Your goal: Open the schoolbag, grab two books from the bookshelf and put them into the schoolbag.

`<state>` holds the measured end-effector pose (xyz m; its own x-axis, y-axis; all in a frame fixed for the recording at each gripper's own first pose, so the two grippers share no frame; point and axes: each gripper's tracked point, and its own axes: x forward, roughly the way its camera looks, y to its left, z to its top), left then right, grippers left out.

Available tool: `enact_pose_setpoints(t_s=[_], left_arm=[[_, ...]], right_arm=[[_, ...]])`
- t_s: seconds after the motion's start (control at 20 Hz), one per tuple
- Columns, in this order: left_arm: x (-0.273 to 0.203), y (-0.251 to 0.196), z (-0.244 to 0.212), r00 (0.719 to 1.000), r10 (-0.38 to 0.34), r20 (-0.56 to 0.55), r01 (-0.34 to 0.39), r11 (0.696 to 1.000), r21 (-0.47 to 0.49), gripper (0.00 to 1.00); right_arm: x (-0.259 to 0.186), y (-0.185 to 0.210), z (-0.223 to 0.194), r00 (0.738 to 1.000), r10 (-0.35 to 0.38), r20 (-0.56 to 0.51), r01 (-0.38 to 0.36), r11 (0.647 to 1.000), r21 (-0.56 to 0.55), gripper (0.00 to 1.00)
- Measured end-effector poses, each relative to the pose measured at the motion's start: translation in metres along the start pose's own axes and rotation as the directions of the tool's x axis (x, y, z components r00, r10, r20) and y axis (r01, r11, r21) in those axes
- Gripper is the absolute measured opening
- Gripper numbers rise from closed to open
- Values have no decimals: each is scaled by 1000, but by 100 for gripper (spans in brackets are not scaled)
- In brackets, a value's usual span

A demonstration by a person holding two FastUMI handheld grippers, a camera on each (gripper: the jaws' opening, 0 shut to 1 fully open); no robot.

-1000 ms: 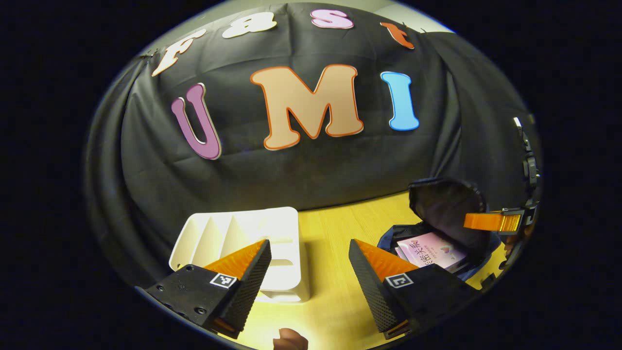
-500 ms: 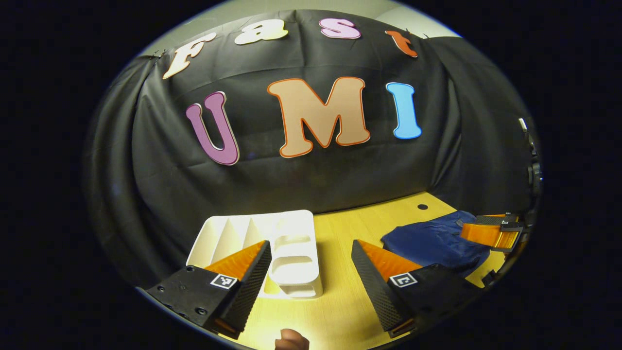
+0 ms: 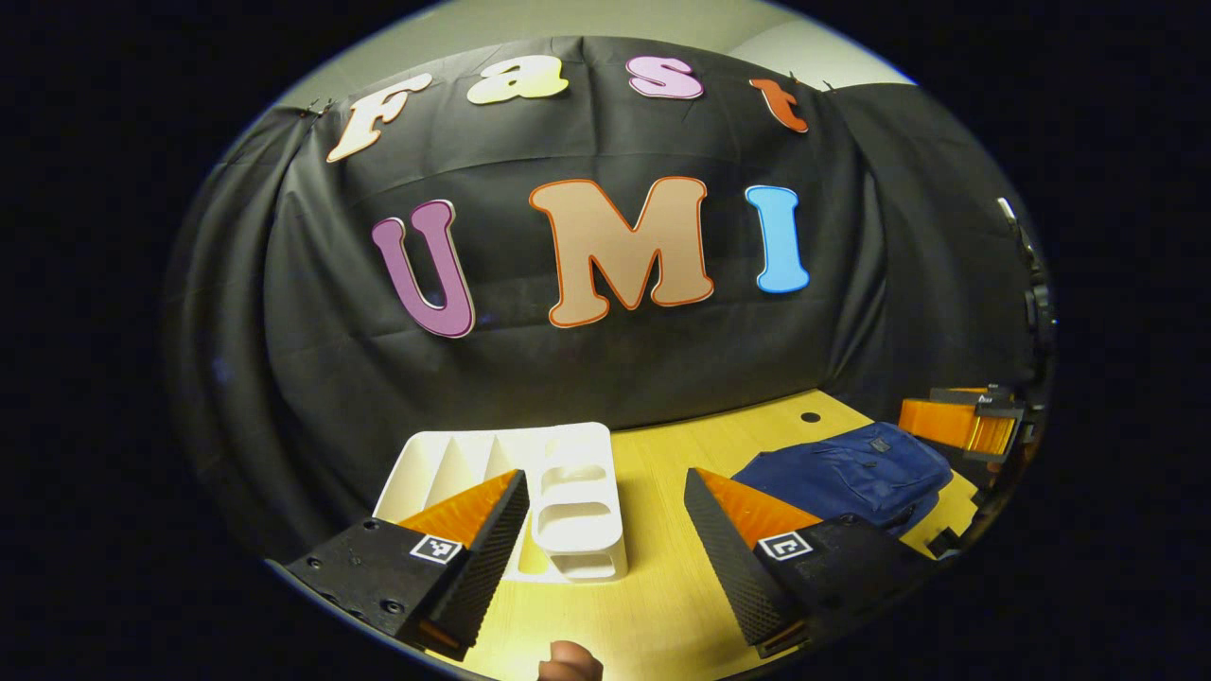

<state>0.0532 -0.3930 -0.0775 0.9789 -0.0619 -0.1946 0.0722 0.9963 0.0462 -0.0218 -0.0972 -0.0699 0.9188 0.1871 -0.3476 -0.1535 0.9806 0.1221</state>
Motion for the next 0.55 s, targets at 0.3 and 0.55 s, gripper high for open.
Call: enact_pose_setpoints(t_s=[0.3,0.55], left_arm=[[0,14,6,1000,9,13,-9,1000,-8,97],[3,28,5,1000,12,14,-12,1000,-2,97]], right_arm=[[3,12,7,1000,-7,15,7,1000,2,100],[8,23,12,1000,-5,23,5,1000,-15,100]])
